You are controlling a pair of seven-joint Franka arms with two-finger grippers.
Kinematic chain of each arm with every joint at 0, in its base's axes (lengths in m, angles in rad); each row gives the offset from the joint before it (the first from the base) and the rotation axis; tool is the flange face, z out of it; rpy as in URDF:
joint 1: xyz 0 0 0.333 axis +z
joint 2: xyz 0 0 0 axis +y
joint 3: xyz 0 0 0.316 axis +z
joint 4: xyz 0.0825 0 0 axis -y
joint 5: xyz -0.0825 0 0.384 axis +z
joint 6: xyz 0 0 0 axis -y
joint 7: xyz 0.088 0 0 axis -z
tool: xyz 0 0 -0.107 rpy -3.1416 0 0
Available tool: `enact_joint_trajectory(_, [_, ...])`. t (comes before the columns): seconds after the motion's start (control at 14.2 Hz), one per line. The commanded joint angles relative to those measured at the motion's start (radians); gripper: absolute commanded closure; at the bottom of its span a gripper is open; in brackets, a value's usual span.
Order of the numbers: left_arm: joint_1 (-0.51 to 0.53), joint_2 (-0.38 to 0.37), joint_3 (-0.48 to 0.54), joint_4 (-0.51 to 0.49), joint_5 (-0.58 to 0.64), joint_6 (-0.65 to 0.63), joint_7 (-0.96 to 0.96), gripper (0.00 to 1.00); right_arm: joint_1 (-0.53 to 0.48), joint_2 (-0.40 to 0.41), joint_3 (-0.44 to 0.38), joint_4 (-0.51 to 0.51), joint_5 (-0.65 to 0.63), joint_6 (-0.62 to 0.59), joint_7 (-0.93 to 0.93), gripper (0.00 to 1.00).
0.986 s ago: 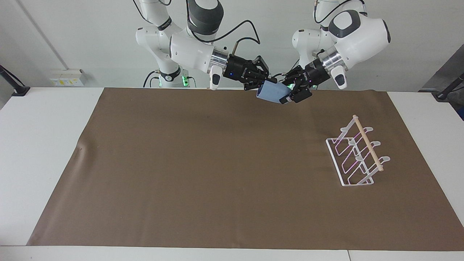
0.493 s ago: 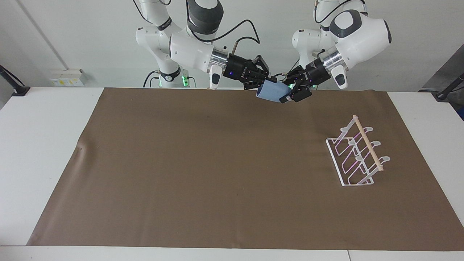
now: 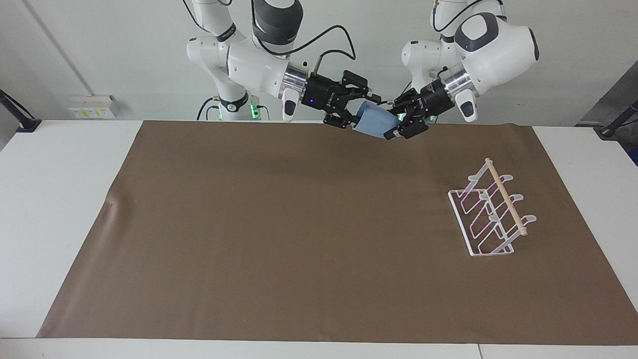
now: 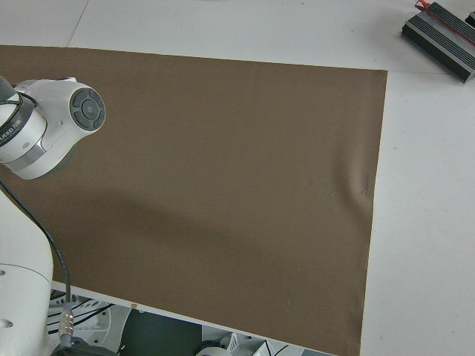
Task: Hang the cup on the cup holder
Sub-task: 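Grasp the cup with the left gripper while the right gripper releases, then raise the cup over the rack while the right gripper withdraws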
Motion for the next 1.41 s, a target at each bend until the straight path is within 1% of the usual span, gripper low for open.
enact_joint_trajectory(0.0, [0.013, -0.019, -0.005, 0.001, 0.094, -0.004, 0.015, 1.0, -0.017, -0.021, 0.009, -0.002, -0.027, 0.009, 0.019, 0.14])
enact_joint_trajectory(0.07, [0.011, -0.012, -0.007, 0.021, 0.152, 0.003, 0.015, 1.0, -0.02, -0.021, 0.007, -0.003, -0.065, 0.008, 0.018, 0.12])
enact_joint_trajectory(0.14, [0.01, -0.011, -0.007, 0.025, 0.207, 0.012, 0.015, 1.0, -0.023, -0.021, 0.007, -0.002, -0.09, 0.007, 0.014, 0.0])
enact_joint_trajectory(0.28, [0.002, -0.011, -0.007, 0.029, 0.324, 0.042, 0.009, 1.0, -0.024, -0.021, 0.007, -0.002, -0.096, 0.009, 0.008, 0.0])
enact_joint_trajectory(0.42, [0.002, 0.003, -0.007, 0.056, 0.439, 0.044, 0.009, 1.0, -0.024, -0.021, 0.007, -0.003, -0.096, 0.009, 0.007, 0.0])
enact_joint_trajectory(0.56, [0.0, 0.027, -0.008, 0.113, 0.58, 0.04, 0.012, 1.0, -0.025, -0.021, 0.007, -0.002, -0.099, 0.011, 0.005, 0.0])
enact_joint_trajectory(0.63, [-0.004, 0.037, -0.014, 0.146, 0.675, 0.026, 0.011, 1.0, -0.028, -0.023, 0.006, -0.003, -0.126, 0.012, 0.004, 0.0])
enact_joint_trajectory(0.7, [-0.025, 0.04, -0.027, 0.168, 0.753, 0.012, 0.006, 1.0, -0.037, -0.023, 0.006, -0.002, -0.201, 0.011, -0.005, 0.0])
enact_joint_trajectory(0.85, [-0.045, 0.04, -0.039, 0.177, 0.864, 0.0, 0.005, 1.0, -0.043, -0.021, 0.006, 0.003, -0.371, 0.011, -0.012, 0.0])
enact_joint_trajectory(1.06, [-0.061, 0.038, -0.05, 0.171, 1.007, 0.01, 0.023, 1.0, -0.045, -0.021, 0.006, 0.017, -0.534, 0.009, -0.015, 0.0])
enact_joint_trajectory(1.13, [-0.056, 0.04, -0.05, 0.174, 1.062, 0.016, 0.063, 1.0, -0.047, -0.021, 0.006, 0.018, -0.598, 0.009, -0.019, 0.0])
enact_joint_trajectory(1.2, [-0.046, 0.041, -0.045, 0.174, 1.085, 0.032, 0.116, 1.0, -0.05, -0.021, 0.004, 0.024, -0.66, 0.003, -0.019, 0.0])
enact_joint_trajectory(1.34, [0.023, 0.061, -0.039, 0.174, 1.088, 0.133, 0.176, 1.0, -0.062, -0.021, 0.003, 0.04, -0.795, -0.015, -0.019, 0.0])
